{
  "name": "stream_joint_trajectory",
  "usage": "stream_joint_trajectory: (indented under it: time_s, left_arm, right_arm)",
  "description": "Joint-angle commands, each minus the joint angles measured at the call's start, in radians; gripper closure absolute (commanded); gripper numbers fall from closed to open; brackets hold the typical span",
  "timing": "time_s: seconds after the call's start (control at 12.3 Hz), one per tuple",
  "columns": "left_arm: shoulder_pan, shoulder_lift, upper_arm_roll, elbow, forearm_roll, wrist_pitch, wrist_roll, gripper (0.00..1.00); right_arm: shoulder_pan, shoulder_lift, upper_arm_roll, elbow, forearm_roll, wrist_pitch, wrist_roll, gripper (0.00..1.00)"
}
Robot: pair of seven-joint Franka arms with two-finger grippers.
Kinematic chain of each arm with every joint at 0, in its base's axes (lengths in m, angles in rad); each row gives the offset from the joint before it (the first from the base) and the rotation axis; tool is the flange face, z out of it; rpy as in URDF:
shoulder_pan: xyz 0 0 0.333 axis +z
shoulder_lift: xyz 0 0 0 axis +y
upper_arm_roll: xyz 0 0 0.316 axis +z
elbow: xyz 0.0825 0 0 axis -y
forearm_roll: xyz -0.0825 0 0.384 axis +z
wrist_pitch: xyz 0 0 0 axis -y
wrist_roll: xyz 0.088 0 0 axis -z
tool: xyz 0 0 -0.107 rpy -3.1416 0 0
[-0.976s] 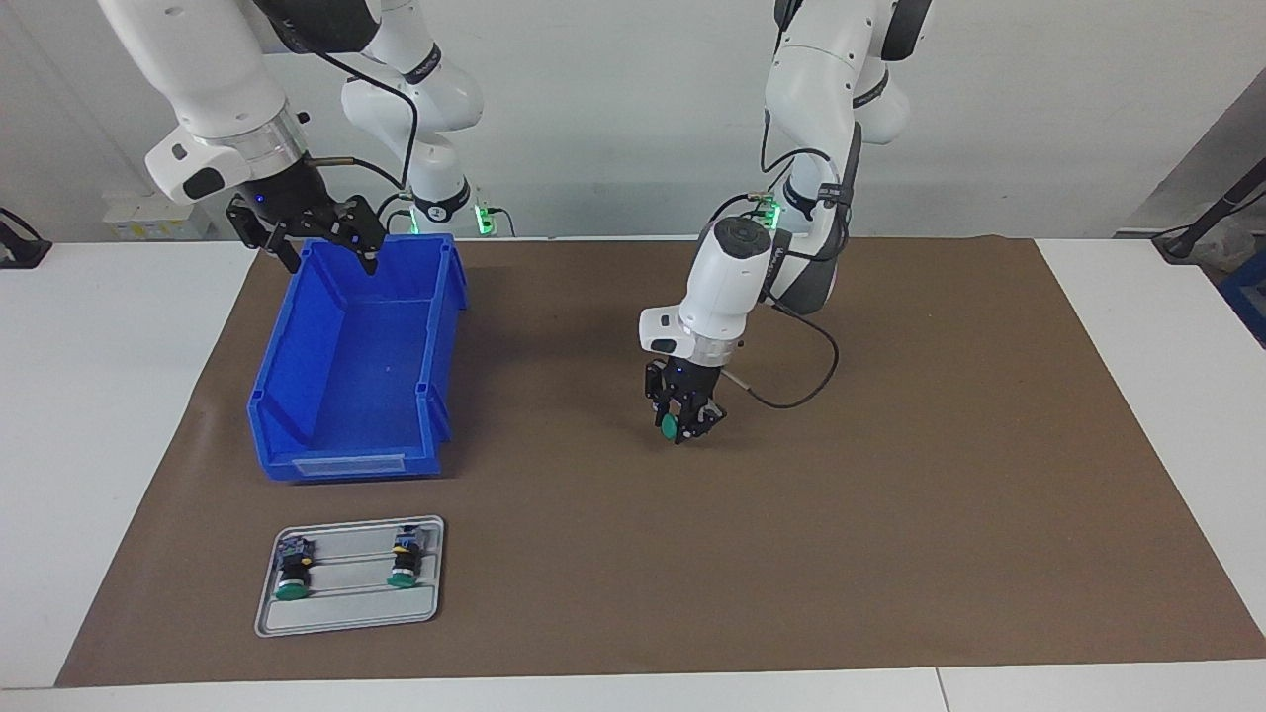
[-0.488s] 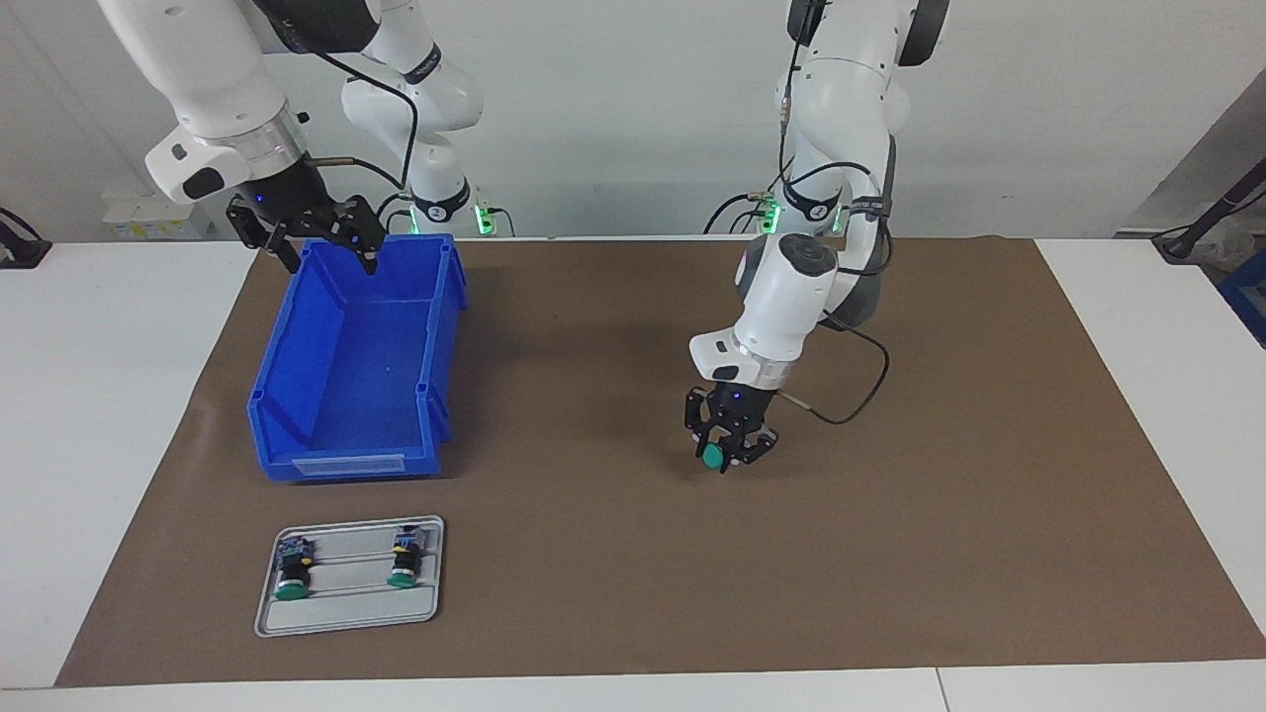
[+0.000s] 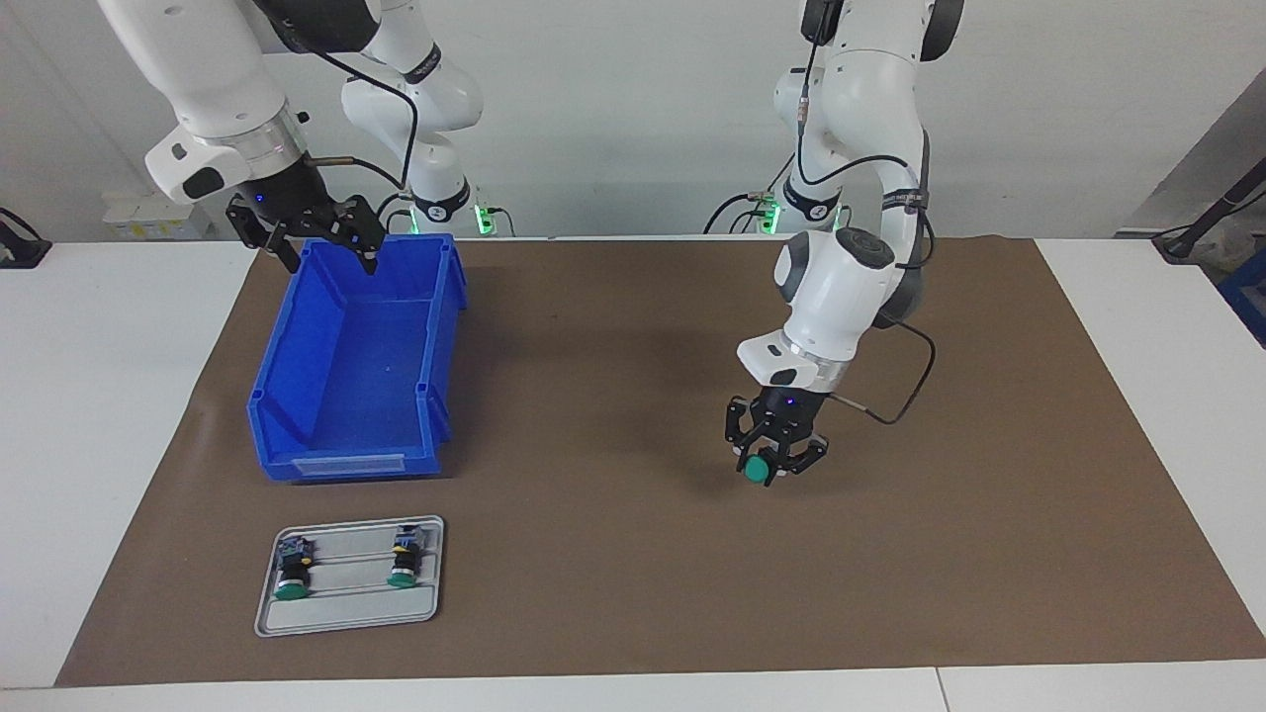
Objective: Place and press button with both arms
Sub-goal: 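Lift the button with the left gripper and swing it toward the left arm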
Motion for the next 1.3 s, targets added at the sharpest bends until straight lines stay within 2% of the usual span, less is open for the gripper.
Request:
stream_joint_trajectory:
  time_s: [0.0, 0.08, 0.24, 0.57, 0.73, 0.98, 1.22]
  left_arm:
    - [0.039, -0.054, -0.014, -0.023, -0.023, -0.009, 0.012, 0.89]
    - [0.050, -0.060, -0.014, -0.023, -0.024, -0.025, 0.039, 0.89]
    - [0.117, -0.071, -0.027, -0.006, -0.036, -0.159, 0.120, 0.90]
    - [0.244, -0.114, -0.024, 0.023, -0.284, -0.375, 0.413, 0.92]
    - [0.314, -0.138, -0.020, 0.005, -0.424, -0.433, 0.563, 0.92]
    - [0.390, -0.184, -0.018, -0.081, -0.531, -0.466, 0.727, 0.92]
    - [0.450, -0.282, -0.017, -0.275, -0.772, -0.482, 0.997, 0.94]
  right_arm:
    - [-0.004, -0.028, -0.003, -0.033, 0.027, 0.012, -0.023, 0.00]
    - [-0.003, -0.028, -0.003, -0.033, 0.027, 0.012, -0.023, 0.00]
    - [-0.003, -0.028, -0.003, -0.033, 0.027, 0.012, -0.023, 0.00]
    - [-0.003, -0.028, -0.003, -0.033, 0.027, 0.012, -0.023, 0.00]
    - [-0.003, -0.028, -0.003, -0.033, 0.027, 0.012, -0.023, 0.00]
    - [-0.003, -0.028, -0.003, -0.033, 0.027, 0.012, -0.023, 0.00]
    - [-0.003, -0.028, -0.003, -0.033, 0.027, 0.012, -0.023, 0.00]
